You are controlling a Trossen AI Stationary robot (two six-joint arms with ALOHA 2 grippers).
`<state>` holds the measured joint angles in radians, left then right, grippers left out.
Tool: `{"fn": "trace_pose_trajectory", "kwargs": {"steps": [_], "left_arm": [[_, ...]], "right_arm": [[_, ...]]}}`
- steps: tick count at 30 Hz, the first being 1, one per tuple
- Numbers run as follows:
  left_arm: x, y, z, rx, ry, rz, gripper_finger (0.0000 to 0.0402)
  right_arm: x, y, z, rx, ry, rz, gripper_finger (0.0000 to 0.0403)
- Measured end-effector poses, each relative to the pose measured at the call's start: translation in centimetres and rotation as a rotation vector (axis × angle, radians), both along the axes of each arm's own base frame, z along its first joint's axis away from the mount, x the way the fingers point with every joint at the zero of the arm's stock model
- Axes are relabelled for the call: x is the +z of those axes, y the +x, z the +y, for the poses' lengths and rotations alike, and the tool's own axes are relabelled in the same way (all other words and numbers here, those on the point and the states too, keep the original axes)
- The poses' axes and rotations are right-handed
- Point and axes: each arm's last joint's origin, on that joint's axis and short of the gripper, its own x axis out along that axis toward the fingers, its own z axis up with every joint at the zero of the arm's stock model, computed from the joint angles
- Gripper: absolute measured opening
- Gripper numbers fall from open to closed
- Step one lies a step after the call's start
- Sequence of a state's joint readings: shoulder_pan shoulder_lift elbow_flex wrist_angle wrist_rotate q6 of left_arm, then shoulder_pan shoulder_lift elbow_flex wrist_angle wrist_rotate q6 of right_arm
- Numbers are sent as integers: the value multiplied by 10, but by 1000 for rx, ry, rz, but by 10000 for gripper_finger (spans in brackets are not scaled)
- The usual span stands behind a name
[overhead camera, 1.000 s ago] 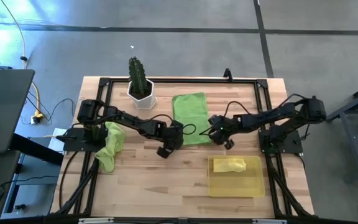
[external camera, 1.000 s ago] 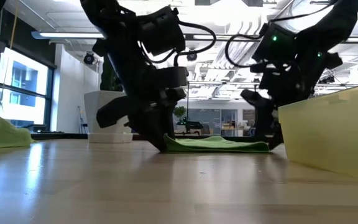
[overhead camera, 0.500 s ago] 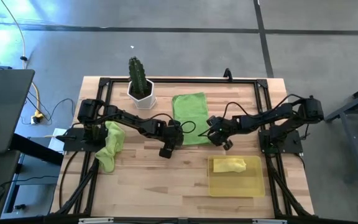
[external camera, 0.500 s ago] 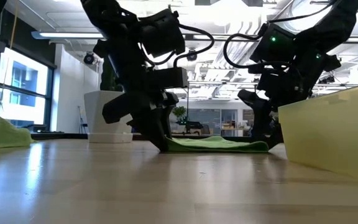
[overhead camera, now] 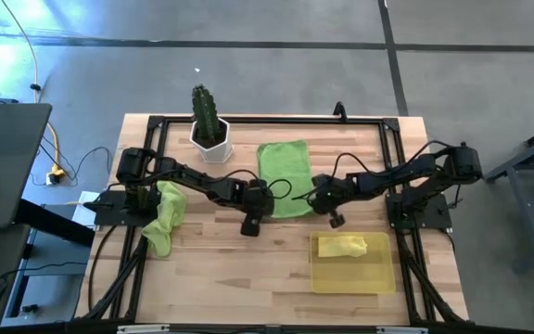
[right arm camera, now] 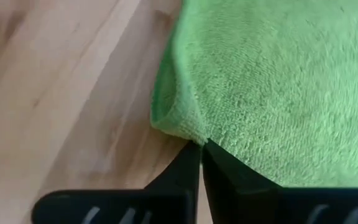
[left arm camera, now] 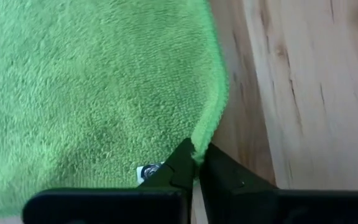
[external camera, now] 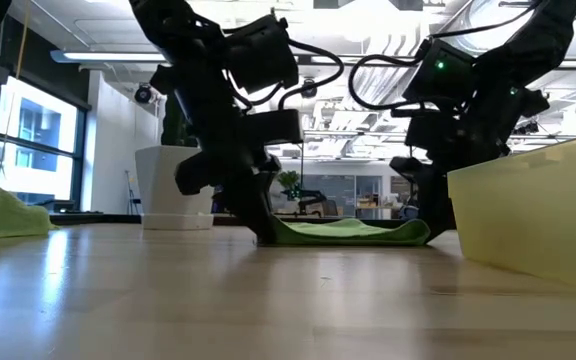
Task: Roll microfiber towels into tight, uniform cylinder then place into a basket
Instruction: Roll the green towel
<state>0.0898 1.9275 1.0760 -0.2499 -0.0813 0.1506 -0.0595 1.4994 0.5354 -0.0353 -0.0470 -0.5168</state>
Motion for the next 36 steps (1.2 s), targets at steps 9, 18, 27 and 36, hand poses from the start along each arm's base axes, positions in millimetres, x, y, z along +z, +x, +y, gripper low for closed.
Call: {"fn": "trace_pose_trajectory", "kwargs": {"steps": [9,18,27,36], "left_arm": [[8,-2,1,153,-81,-40,7],[14,-2,0,326,-218,-79,6],[20,-2,0,372,-249,-108,5],[23,-3,7,528,-223,-145,5]], "right_arm": [[13,-2,-5,-152,243,-49,6],[14,-4,-8,-272,312,-28,6],[14,-4,-8,-295,324,-31,6],[26,-8,-9,-393,343,-69,6]]}}
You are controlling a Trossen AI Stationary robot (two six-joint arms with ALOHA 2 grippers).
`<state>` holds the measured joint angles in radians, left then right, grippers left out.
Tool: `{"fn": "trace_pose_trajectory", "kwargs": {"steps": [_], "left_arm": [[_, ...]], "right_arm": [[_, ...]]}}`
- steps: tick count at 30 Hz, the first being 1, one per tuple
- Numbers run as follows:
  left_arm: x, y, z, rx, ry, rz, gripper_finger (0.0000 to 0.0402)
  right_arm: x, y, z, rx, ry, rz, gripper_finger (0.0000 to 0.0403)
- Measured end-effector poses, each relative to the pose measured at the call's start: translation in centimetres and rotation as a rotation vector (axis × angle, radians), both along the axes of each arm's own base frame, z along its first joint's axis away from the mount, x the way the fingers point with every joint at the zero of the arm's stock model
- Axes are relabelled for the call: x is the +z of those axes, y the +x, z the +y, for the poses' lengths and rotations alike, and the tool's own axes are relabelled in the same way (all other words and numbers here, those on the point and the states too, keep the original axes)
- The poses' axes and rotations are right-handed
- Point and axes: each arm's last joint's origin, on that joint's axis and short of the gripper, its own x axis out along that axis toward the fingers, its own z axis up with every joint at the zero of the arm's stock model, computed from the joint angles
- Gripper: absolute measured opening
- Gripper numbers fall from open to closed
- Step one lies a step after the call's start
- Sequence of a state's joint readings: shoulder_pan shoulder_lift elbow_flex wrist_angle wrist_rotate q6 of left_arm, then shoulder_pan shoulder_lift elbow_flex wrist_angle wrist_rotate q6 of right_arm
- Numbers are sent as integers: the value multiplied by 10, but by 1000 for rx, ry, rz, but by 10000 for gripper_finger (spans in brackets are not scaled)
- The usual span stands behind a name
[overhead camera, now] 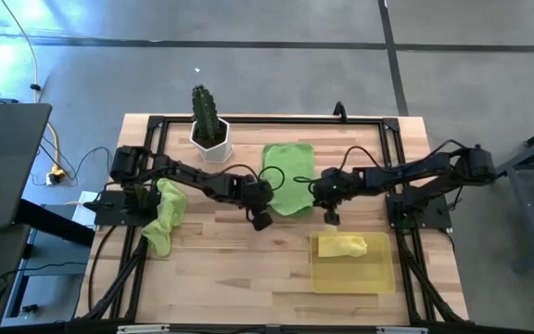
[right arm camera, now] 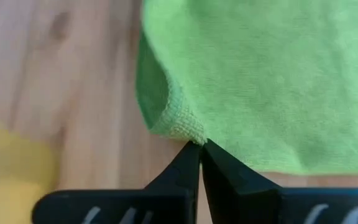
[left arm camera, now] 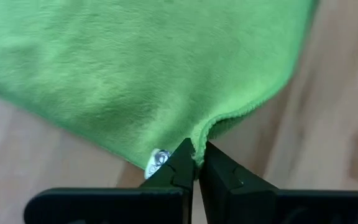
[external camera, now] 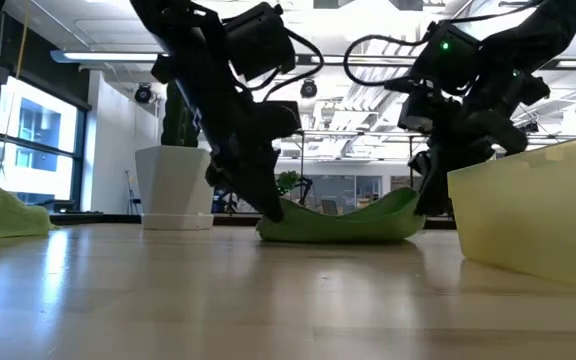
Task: Roll microfiber towels into tight, uniform cylinder then place into a basket
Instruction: Roll the green towel
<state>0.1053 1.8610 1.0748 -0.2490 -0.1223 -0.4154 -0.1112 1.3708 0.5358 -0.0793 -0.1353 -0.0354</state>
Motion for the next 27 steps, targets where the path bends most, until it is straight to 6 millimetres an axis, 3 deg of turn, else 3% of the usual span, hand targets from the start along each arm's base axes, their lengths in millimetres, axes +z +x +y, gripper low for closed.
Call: {"fn": "trace_pose_trajectory", "kwargs": {"steps": [7,12,19,27], "left_arm": [[0,-3,12,224,59,-15,5],[-1,-4,20,286,65,-15,5],[-11,-3,22,301,83,14,5],[-23,4,23,245,109,-5,5]], "right_arm": [[-4,-1,-4,-226,8,46,6],[-9,-1,-6,-342,-2,61,6],[-9,-1,-8,-432,-34,55,6],[-10,-2,-8,-422,-41,67,8]]}}
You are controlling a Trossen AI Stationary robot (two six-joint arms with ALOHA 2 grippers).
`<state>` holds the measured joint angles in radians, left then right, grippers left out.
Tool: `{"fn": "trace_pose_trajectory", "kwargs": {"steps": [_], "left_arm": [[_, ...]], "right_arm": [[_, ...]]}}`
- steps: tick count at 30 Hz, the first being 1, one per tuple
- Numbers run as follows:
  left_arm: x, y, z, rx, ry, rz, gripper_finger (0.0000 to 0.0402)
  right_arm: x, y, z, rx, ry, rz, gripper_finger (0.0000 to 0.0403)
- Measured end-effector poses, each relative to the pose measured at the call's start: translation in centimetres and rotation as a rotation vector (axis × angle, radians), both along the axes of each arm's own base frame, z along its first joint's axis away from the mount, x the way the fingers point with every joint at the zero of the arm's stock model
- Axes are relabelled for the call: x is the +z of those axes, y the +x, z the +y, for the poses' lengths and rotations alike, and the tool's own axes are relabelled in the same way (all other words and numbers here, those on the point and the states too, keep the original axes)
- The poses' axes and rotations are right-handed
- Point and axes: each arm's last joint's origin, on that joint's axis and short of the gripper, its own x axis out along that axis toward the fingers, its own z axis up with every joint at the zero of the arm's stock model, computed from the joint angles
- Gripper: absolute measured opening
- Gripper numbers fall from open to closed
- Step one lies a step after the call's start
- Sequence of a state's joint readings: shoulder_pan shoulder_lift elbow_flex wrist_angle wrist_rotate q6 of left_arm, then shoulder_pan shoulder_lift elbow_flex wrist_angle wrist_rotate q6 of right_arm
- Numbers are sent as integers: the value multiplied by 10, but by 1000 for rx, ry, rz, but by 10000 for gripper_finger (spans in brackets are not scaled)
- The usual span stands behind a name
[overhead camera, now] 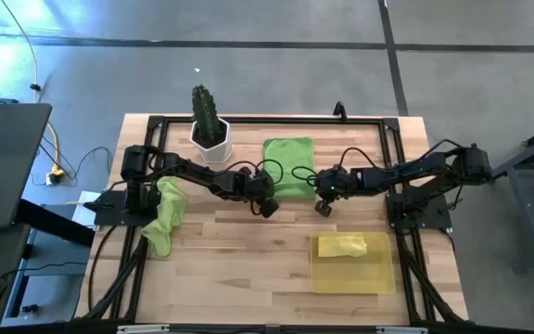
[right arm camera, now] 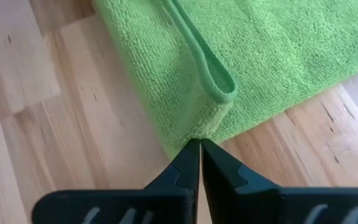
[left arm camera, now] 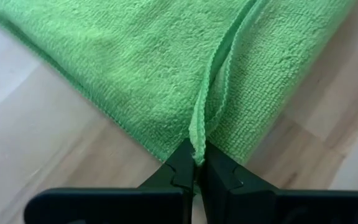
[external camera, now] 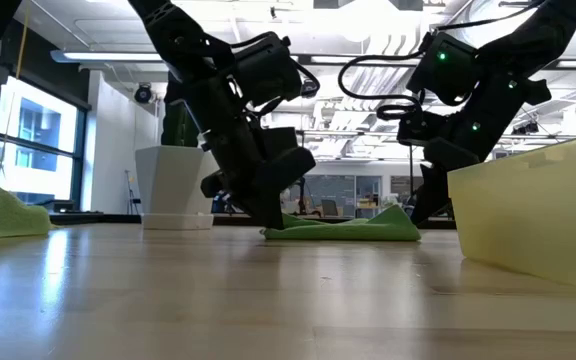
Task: Roll microfiber towels into tight, uniform cylinder then place into a basket
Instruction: Roll the green towel
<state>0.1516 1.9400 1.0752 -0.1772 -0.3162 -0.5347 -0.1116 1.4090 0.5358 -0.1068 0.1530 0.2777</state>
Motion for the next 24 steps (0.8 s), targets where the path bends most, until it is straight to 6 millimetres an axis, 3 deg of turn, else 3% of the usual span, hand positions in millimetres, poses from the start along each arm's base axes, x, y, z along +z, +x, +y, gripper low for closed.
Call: {"fn": "trace_pose_trajectory", "kwargs": {"steps": [13,24], "left_arm": [[-1,0,2,-3,11,12,5],[-1,0,2,-4,5,11,5]], "right_arm": [[19,4,3,237,-120,-102,98],[-15,17,-4,242,-122,-30,90]]}}
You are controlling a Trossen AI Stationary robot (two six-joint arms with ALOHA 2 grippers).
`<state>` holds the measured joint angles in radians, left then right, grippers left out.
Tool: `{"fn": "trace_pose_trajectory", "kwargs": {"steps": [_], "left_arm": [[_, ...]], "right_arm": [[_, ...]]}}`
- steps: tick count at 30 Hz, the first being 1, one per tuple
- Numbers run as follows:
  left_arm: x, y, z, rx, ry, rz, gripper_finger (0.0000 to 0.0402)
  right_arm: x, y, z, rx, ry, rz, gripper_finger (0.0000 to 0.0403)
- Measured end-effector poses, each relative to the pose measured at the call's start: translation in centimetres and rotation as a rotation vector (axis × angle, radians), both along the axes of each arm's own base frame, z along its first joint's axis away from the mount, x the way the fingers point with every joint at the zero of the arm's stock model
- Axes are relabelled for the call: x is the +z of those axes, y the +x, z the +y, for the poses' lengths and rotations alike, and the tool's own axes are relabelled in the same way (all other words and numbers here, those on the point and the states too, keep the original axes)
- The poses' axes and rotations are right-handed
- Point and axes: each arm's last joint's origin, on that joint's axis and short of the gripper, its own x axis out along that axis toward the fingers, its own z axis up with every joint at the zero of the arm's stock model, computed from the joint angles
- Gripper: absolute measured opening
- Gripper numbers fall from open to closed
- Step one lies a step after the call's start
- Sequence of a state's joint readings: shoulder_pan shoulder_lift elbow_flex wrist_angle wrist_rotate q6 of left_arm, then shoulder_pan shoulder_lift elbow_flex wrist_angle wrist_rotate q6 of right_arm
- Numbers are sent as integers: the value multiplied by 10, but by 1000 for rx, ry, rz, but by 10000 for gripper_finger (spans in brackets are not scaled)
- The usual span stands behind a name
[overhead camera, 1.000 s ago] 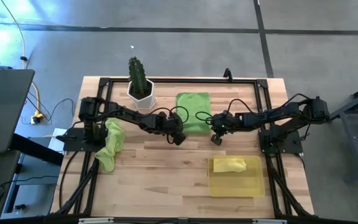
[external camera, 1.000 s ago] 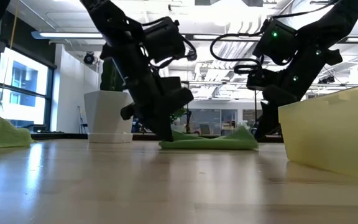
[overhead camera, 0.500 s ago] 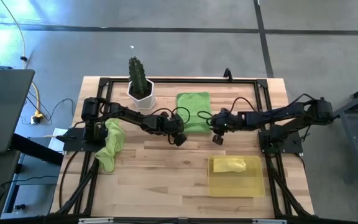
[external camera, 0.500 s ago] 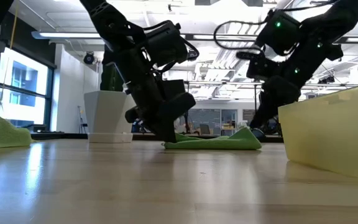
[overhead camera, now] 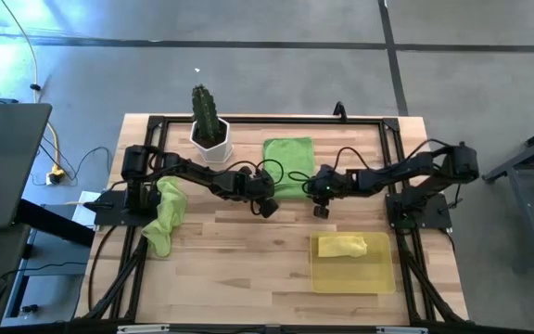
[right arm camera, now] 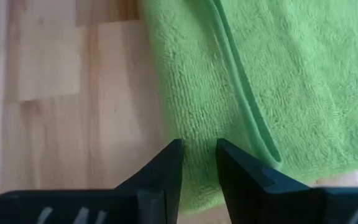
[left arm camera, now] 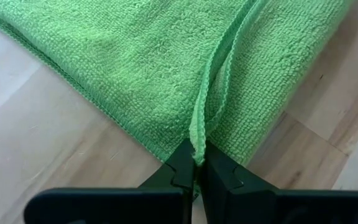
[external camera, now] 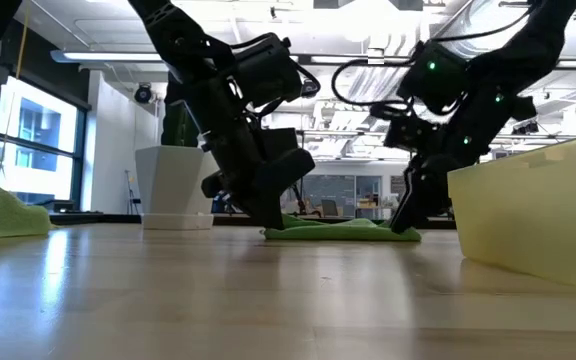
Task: Roll microfiber towels into tight, uniform cylinder then place into a basket
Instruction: Roll the green towel
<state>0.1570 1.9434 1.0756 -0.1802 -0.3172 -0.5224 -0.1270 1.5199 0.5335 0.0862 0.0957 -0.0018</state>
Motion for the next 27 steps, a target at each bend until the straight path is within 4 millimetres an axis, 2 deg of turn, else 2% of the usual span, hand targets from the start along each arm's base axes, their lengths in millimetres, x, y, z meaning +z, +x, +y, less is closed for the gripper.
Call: {"fn": "trace_pose_trajectory", "kwargs": {"steps": [7,16,22,25,27], "left_arm": [[0,0,-1,-17,-24,-3,17],[5,5,-16,-92,-105,24,98],[31,12,-18,-212,115,195,131],[48,17,-19,-228,149,258,133],[55,21,-21,-277,133,240,131]], "right_arm": [[-3,-2,2,26,77,23,96],[-4,-4,2,40,99,52,133],[-5,-4,3,49,93,59,135],[-5,-5,3,54,89,64,136],[-5,-5,3,54,89,65,136]]}}
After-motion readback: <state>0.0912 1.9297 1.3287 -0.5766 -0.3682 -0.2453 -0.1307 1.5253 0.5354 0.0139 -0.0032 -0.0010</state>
